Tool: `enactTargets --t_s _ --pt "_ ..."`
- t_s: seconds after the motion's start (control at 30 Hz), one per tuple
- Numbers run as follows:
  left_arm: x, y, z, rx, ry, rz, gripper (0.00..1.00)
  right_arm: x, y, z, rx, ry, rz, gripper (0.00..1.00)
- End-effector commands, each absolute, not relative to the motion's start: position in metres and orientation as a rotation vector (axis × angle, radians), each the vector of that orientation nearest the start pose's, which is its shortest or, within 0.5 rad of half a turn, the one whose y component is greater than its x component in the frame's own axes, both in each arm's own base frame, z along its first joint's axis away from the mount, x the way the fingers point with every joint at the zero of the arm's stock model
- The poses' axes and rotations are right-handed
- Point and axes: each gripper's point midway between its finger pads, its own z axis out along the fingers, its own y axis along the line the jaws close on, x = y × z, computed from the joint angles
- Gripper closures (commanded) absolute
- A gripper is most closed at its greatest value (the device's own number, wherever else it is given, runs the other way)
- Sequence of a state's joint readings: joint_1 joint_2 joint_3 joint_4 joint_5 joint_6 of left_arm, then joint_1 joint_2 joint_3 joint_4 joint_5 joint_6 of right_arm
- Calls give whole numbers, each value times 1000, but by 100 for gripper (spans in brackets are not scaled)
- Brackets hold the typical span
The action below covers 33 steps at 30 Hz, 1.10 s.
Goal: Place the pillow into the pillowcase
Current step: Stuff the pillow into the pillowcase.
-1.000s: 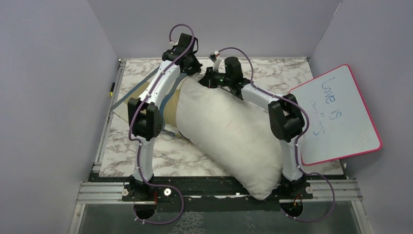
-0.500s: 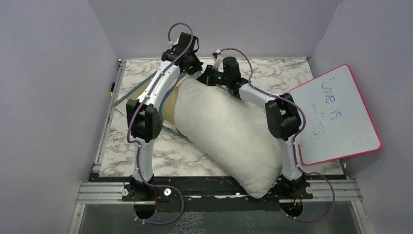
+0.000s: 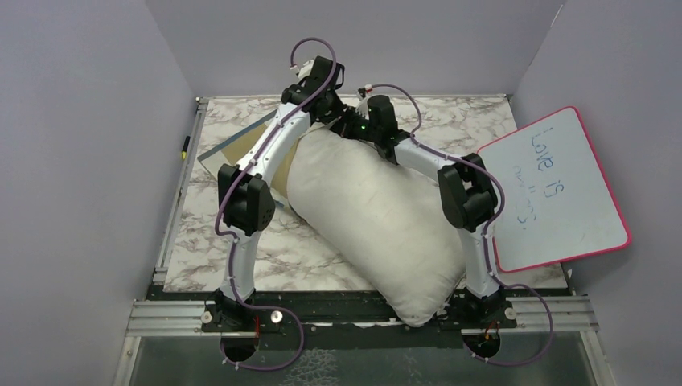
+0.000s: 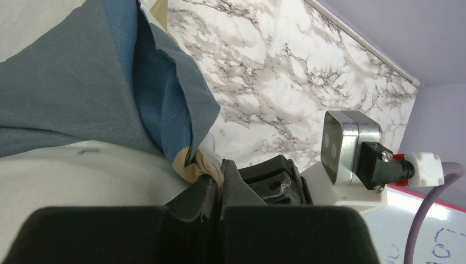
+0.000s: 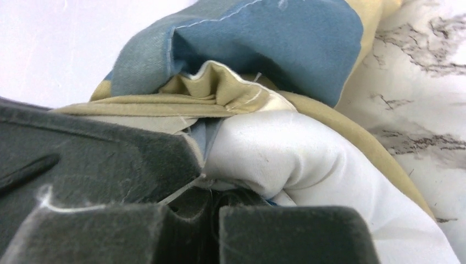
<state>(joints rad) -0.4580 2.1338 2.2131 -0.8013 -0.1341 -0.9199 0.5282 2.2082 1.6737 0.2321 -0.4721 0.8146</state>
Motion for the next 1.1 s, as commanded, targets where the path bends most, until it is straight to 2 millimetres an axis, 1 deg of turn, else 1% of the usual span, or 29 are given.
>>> enactTargets --t_s 0.0,0.07,0.17,0.3,0.37,0.4,0.5,0.6,0.63,0.7,0.77,0.8,0.87,0.9,0.93,1.0,1.07 --pt "491 -350 347 -440 2003 -961 100 466 399 64 205 2334 1162 100" --pt "485 -365 353 -412 1992 -981 100 476 398 66 275 2319 1180 100" --pt "473 -380 357 -395 1984 -983 100 489 397 69 327 2291 1160 100" --pt "464 -386 345 -376 2015 -960 100 500 394 83 351 2228 1209 100" --pt "463 -386 336 -344 2032 -930 100 501 396 95 306 2183 1253 100" --pt "463 -384 330 -316 2039 -895 100 500 398 102 266 2157 1272 99" --pt "465 -372 303 -250 2075 -756 100 493 397 117 168 2119 1286 92" --pt "470 -358 279 -181 2096 -610 100 479 392 128 85 2057 1305 91" --pt "472 -353 276 -181 2097 -585 100 474 391 135 55 2012 1333 92" --pt "477 -349 274 -199 2093 -574 100 462 392 150 -20 1906 1399 93" --pt "482 -353 277 -205 2086 -593 100 452 395 159 -88 1844 1460 92" --pt "483 -356 279 -202 2082 -605 100 447 396 164 -115 1812 1488 87" --pt "486 -359 280 -207 2079 -618 100 439 391 169 -119 1769 1502 74" --pt "486 -358 279 -214 2079 -614 100 437 387 168 -101 1770 1486 71" --pt "487 -356 277 -222 2080 -604 100 439 382 166 -70 1784 1451 71" --pt "487 -351 275 -228 2080 -576 100 443 369 153 17 1870 1343 72" --pt "488 -344 270 -243 2084 -547 100 449 356 148 83 1909 1248 72"
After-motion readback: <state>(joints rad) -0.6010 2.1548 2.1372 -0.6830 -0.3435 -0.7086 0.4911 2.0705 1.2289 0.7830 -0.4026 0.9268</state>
